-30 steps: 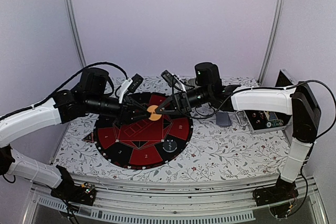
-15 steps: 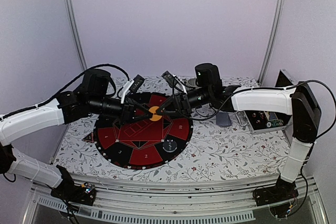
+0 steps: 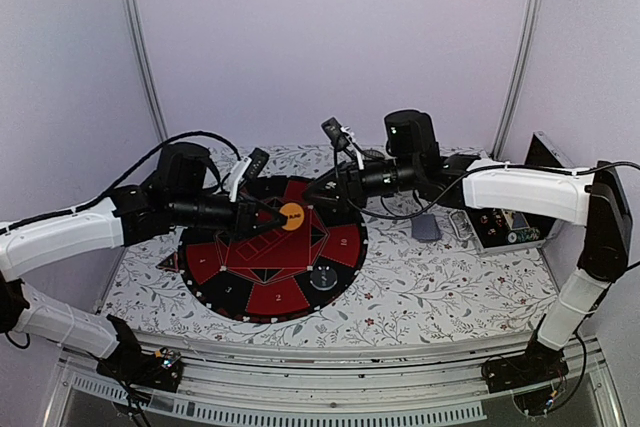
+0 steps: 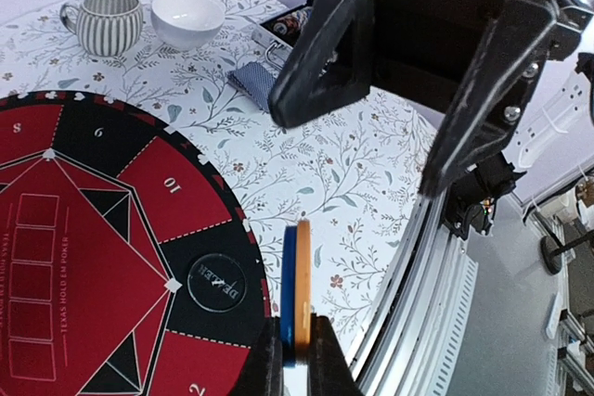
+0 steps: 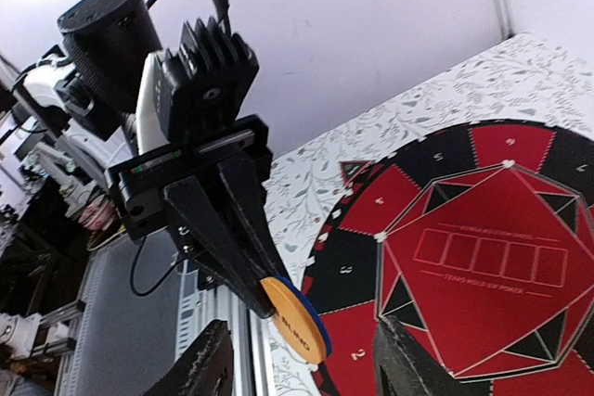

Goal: Distribute texas hold em gaming equipment
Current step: Pass from the right arm to the left, then pass from the left arm to the right

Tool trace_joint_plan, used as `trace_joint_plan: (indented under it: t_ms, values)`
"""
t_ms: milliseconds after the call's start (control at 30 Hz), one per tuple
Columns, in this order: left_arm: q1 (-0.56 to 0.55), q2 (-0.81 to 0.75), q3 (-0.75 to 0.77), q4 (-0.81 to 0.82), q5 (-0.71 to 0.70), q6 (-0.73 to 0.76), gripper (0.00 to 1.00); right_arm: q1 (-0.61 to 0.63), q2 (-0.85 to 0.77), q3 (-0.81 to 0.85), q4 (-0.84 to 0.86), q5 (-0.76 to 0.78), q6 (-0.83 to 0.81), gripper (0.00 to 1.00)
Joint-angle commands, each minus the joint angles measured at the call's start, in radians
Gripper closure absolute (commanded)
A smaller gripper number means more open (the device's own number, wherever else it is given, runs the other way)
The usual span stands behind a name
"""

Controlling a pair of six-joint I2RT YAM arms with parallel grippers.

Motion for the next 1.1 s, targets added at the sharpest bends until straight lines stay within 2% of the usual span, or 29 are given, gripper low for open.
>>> trace_joint_plan:
  t_ms: [0, 200, 267, 400, 600, 833, 933, 1067]
  values:
    - [-0.005, -0.033, -0.011, 0.064, -0.044, -0.06, 1.0, 0.015, -0.089, -0.017, -0.067, 0.204, -0.156, 0.44]
    - [-0.005, -0.05, -0.013, 0.067, -0.081, -0.104, 1.0, 0.017, -0.167, -0.064, 0.001, 0.283, -0.318, 0.34]
    - [-0.006, -0.057, -0.024, 0.079, -0.087, -0.125, 1.0, 0.018, -0.193, -0.082, 0.034, 0.306, -0.389, 0.2]
    - [-0.006, -0.061, -0.02, 0.08, -0.078, -0.137, 1.0, 0.019, -0.26, -0.133, 0.115, 0.325, -0.535, 0.01]
    - [-0.006, -0.066, 0.013, 0.061, -0.051, -0.136, 1.0, 0.019, -0.354, -0.204, 0.274, 0.269, -0.65, 0.01]
    - [-0.005, -0.079, 0.059, 0.005, -0.028, -0.139, 1.0, 0.021, -0.363, -0.208, 0.319, 0.1, -0.722, 0.01]
    - [-0.005, -0.096, 0.064, -0.011, -0.021, -0.14, 1.0, 0.056, -0.342, -0.211, 0.31, 0.114, -0.77, 0.0]
    - [-0.006, -0.109, 0.066, -0.014, 0.013, -0.128, 1.0, 0.14, -0.322, -0.24, 0.271, 0.204, -0.957, 0.0]
